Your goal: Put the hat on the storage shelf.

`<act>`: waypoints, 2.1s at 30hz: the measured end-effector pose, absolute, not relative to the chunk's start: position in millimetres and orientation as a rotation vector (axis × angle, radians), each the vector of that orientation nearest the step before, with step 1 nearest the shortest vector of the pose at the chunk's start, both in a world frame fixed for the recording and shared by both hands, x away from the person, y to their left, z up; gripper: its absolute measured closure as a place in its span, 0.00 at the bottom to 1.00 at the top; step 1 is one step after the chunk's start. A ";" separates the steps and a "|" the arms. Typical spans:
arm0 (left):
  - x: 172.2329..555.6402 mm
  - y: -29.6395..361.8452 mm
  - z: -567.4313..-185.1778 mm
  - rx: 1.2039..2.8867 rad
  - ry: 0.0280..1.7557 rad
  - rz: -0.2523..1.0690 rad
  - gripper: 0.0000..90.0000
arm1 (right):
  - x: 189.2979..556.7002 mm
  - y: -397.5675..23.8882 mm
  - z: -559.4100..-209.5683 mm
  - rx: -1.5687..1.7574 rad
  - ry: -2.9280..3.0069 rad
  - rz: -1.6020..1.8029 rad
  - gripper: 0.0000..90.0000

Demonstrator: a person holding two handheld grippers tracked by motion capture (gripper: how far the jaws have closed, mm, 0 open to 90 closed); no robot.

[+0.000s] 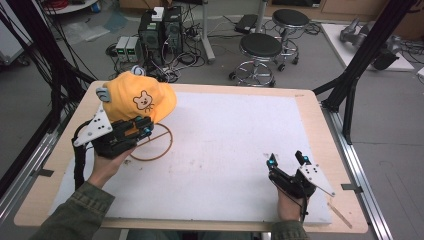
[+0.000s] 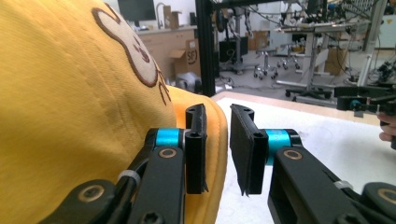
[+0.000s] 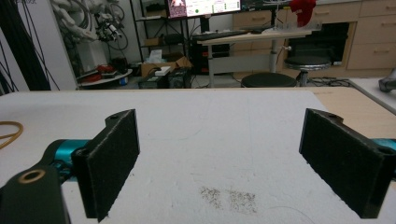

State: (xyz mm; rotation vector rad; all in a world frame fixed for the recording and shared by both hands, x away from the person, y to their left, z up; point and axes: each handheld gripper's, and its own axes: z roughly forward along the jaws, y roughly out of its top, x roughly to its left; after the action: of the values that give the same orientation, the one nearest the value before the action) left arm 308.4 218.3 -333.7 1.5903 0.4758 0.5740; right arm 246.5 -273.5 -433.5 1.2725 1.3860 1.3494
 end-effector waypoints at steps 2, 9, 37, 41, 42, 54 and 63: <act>307.6 217.8 -332.9 1.584 0.477 0.564 0.75 | 246.4 -273.5 -433.3 1.270 1.387 1.352 0.12; 300.4 215.3 -324.2 1.557 0.452 0.588 0.55 | 245.7 -273.6 -433.1 1.273 1.385 1.360 0.12; 270.8 251.1 -280.2 1.392 0.518 0.805 0.37 | 245.4 -274.5 -433.3 1.279 1.386 1.380 0.12; 269.2 261.6 -279.8 1.375 0.556 0.834 0.36 | 245.5 -274.4 -433.3 1.279 1.386 1.380 0.12; 269.3 264.3 -280.4 1.368 0.568 0.839 0.36 | 245.6 -274.7 -433.3 1.278 1.385 1.378 0.12; 266.4 293.6 -284.8 1.312 0.677 0.890 0.35 | 245.9 -275.3 -433.1 1.276 1.383 1.371 0.12; 256.8 314.5 -290.7 1.256 0.760 0.984 0.35 | 244.5 -275.6 -432.7 1.268 1.376 1.360 0.12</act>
State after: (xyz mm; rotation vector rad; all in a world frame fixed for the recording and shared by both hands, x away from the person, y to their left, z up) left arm 256.8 314.5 -290.7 1.2563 0.7603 0.9839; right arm 244.5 -275.6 -432.7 1.2678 1.3759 1.3602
